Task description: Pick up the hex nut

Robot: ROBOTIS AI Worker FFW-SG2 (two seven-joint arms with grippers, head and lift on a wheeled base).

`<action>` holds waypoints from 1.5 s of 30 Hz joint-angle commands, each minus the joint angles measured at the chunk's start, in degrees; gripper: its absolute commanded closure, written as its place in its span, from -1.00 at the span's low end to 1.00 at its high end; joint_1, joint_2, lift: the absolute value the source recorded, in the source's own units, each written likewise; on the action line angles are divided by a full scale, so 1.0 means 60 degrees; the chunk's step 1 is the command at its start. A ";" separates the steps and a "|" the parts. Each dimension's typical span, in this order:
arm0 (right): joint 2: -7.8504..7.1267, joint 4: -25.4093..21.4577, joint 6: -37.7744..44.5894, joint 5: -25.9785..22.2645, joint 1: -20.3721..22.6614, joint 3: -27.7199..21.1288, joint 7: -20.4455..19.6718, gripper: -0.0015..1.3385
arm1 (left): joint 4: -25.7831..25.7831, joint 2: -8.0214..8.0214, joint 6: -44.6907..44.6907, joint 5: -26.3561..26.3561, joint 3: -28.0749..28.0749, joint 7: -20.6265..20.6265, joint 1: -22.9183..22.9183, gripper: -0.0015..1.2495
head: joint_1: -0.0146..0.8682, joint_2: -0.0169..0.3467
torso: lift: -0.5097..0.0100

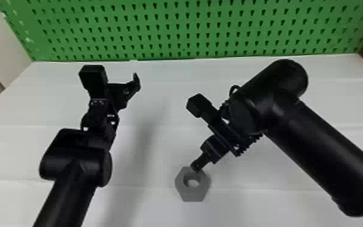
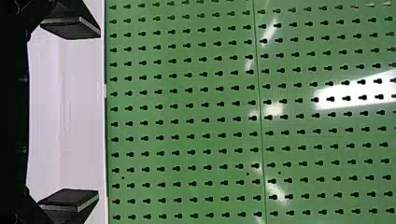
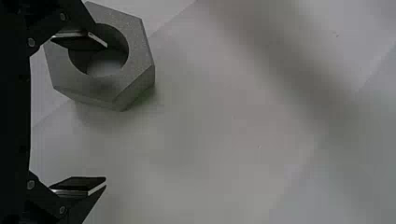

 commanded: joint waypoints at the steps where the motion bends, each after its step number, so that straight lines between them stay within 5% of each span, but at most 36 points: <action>1: 0.0084 0.0243 0.0028 0.0000 -0.0066 0.0150 0.0000 -0.61 | 0.0000 -0.0004 -0.0015 0.0001 0.0002 0.0002 0.0000 -0.87 | 0.81 -0.09 | 0.64; 39: 0.0714 0.2059 0.0028 0.0454 -0.0052 0.0018 0.0014 -0.61 | 0.0000 0.0010 -0.0117 0.0001 -0.0028 0.0002 0.0000 -0.87 | 0.81 -0.09 | 0.64; 42: 0.0714 0.2118 -0.0015 0.0454 -0.0037 0.0062 0.0029 -0.55 | 0.0000 0.0010 -0.0117 0.0001 -0.0028 0.0002 0.0000 -0.87 | 0.81 -0.09 | 0.64; 45: 0.0743 0.2191 -0.0073 0.0483 -0.0037 0.0047 0.0029 -0.22 | 0.0000 -0.0004 -0.0117 0.0001 -0.0013 0.0002 0.0000 -0.87 | 0.81 -0.09 | 0.64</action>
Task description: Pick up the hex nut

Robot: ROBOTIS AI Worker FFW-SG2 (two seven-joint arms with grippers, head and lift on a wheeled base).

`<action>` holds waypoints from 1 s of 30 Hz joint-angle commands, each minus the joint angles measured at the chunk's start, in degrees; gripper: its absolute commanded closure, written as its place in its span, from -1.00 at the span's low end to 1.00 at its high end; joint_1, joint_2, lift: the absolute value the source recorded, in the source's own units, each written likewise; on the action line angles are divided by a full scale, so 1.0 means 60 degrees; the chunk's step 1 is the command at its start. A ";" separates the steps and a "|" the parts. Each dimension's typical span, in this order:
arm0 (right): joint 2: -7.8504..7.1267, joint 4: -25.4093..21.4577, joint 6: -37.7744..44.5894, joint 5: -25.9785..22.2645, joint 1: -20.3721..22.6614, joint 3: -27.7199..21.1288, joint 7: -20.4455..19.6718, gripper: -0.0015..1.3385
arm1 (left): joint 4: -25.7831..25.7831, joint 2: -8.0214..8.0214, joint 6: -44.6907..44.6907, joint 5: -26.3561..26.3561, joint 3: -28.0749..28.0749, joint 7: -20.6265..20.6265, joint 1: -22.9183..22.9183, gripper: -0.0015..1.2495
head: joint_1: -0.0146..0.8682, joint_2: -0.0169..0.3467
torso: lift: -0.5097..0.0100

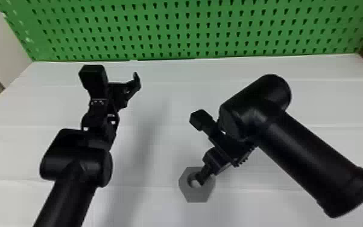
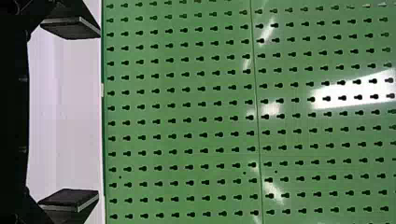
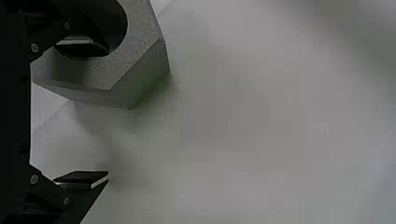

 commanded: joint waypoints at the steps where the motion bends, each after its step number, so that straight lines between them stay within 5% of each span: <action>1: 0.0044 0.0106 -0.0054 0.0089 -0.0008 0.0020 0.0016 0.06 | 0.0000 0.0013 0.0000 0.0000 0.0011 0.0001 -0.0004 -0.87 | 0.81 -0.09 | 0.64; 3: 0.0073 0.0106 -0.0054 0.0236 -0.0008 0.0034 0.0016 0.42 | 0.0000 -0.0002 -0.0015 0.0000 0.0011 0.0001 -0.0004 -0.87 | 0.81 -0.09 | 0.64; 5: 0.0088 0.0106 -0.0054 0.0324 -0.0008 0.0020 0.0016 0.57 | 0.0000 0.0013 -0.0015 0.0000 0.0011 0.0001 -0.0004 -0.87 | 0.81 -0.09 | 0.64; 30: 0.0073 -0.0084 -0.0274 0.0397 -0.0037 0.0005 0.0191 0.57 | 0.0000 -0.0002 -0.0030 0.0000 0.0041 0.0001 0.0069 -0.87 | 0.81 -0.09 | 0.64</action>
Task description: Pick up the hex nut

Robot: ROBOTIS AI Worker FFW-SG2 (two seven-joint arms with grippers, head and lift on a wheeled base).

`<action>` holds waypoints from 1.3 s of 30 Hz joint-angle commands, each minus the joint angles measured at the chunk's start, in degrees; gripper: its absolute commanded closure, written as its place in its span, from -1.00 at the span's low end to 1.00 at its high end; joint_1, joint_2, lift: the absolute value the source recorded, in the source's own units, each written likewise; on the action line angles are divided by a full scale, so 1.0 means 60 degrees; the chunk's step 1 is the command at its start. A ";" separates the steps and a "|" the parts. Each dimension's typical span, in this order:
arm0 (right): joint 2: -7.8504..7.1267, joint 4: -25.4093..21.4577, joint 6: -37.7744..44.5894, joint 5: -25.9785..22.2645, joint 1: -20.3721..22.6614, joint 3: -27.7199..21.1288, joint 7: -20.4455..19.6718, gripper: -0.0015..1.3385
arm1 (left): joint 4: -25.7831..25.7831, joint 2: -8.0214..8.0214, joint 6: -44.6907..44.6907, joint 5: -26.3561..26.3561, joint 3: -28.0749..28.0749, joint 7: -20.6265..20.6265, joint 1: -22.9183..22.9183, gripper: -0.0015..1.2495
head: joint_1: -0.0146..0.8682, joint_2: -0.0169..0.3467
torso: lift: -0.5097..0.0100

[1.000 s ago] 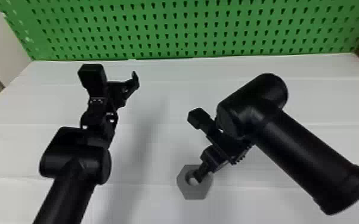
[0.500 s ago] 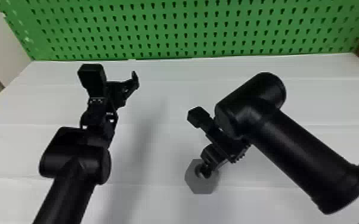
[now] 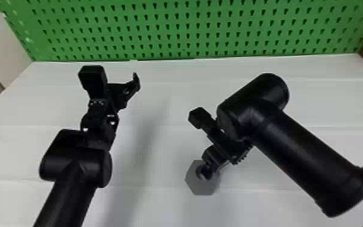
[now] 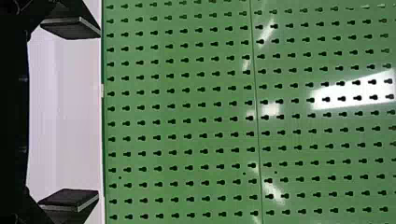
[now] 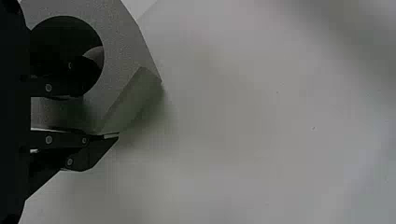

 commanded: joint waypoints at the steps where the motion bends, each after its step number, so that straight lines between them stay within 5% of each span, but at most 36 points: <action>1: -0.0018 -0.0184 -0.0103 0.0002 0.0028 -0.0120 0.0028 0.57 | 0.0000 -0.0003 0.0000 0.0000 0.0025 0.0001 0.0030 -0.87 | 0.81 -0.09 | 0.64; 18: -0.0106 -0.1986 -0.0586 0.0851 0.1010 -0.2097 0.0057 0.57 | 0.0000 0.0011 -0.0029 0.0015 0.0040 -0.0014 0.0118 -0.87 | 0.81 -0.09 | 0.65; 39: 0.0070 -0.3963 -0.3457 0.1789 0.2958 -0.5027 0.0043 0.57 | -0.0015 0.0011 -0.0029 0.0073 0.0040 0.0001 0.0191 -0.87 | 0.81 -0.09 | 0.65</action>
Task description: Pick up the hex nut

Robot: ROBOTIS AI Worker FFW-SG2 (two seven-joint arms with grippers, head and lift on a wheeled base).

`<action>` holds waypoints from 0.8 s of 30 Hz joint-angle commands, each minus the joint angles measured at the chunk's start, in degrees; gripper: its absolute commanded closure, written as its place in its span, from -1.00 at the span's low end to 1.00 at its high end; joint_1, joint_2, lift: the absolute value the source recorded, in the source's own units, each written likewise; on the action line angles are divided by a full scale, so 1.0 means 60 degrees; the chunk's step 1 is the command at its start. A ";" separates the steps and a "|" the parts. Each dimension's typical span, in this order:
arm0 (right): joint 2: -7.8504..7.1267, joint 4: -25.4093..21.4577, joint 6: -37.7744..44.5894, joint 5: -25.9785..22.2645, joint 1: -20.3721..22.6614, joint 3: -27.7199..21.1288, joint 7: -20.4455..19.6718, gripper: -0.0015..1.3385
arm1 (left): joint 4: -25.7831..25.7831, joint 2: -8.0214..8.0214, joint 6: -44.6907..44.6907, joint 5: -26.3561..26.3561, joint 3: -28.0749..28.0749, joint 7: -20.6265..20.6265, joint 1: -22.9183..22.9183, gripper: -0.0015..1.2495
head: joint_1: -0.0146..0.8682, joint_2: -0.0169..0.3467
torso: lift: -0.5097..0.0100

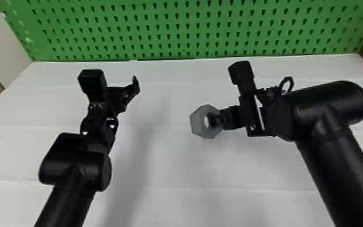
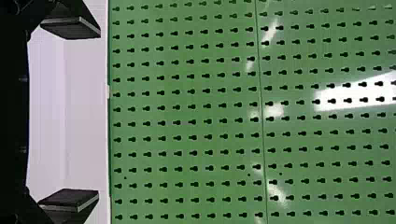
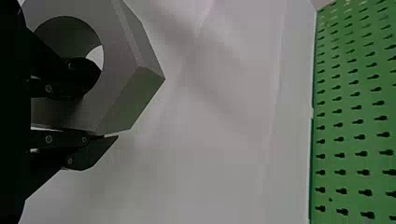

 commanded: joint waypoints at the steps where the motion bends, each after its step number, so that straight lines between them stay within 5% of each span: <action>1: 0.0039 -0.0271 -0.0674 0.0074 0.0338 -0.0540 -0.0003 0.57 | 0.0011 0.0008 0.0000 0.0014 0.0000 0.0002 0.0020 -0.87 | 0.81 -0.09 | 0.65; 7: 0.0039 -0.0579 -0.1670 0.0147 0.0719 -0.0921 -0.0105 0.58 | -0.0004 -0.0007 0.0000 0.0028 0.0000 0.0002 0.0034 -0.87 | 0.81 -0.09 | 0.65; 24: 0.0282 -0.1399 -0.5376 -0.0585 0.2448 -0.2078 -0.2200 0.60 | -0.0004 -0.0007 -0.0014 0.0058 -0.0030 0.0002 0.0049 -0.87 | 0.81 -0.09 | 0.65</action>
